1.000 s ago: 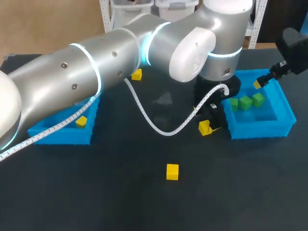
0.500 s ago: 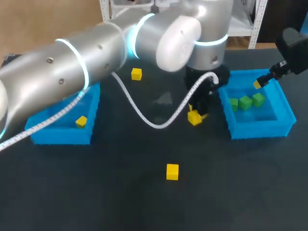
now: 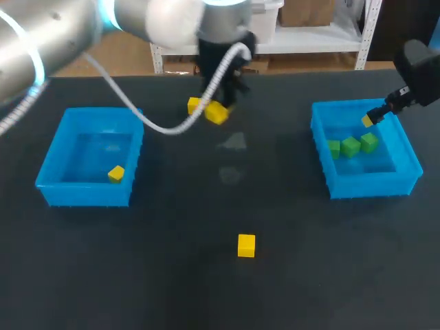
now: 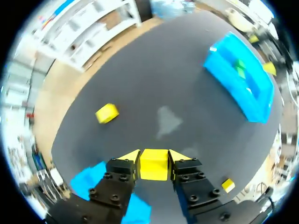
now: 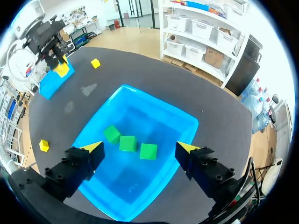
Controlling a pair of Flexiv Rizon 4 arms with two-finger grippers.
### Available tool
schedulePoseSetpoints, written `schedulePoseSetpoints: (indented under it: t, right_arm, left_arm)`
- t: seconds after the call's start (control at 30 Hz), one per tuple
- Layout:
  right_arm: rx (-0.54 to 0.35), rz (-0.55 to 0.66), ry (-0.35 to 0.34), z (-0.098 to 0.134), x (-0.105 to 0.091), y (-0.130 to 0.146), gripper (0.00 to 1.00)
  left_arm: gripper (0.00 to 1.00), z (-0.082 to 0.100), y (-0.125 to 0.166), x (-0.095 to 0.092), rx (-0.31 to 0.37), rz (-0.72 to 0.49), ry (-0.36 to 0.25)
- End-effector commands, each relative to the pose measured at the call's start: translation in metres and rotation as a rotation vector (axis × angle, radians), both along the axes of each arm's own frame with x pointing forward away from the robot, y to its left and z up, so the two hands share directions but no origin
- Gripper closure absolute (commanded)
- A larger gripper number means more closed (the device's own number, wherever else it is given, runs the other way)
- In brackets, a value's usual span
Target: Put the green cubes in the right bin and the yellow cubes in the left bin.
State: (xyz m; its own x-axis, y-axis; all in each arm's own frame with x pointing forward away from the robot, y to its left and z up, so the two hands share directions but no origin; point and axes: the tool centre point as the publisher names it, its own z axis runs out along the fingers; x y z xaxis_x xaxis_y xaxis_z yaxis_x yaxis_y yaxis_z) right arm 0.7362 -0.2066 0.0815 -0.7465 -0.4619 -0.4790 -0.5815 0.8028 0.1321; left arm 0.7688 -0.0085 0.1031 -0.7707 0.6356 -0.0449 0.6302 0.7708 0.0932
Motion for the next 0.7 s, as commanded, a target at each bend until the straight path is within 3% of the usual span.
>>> schedulePoseSetpoints:
  t: [0.03, 0.3, 0.7]
  right_arm:
    - [0.000, 0.000, -0.002, 0.000, -0.001, 0.000, 0.00]
    - [0.000, 0.000, -0.002, 0.000, -0.001, 0.000, 0.00]
    - [0.000, 0.000, -0.002, 0.000, -0.001, 0.000, 0.00]
  left_arm:
    - [1.00, 0.010, 0.084, -0.041, -0.084, 0.091, -0.117]
    - [1.00, -0.002, 0.158, -0.073, -0.069, 0.272, -0.092]
    - [1.00, -0.012, 0.198, -0.104, -0.092, 0.403, -0.081]
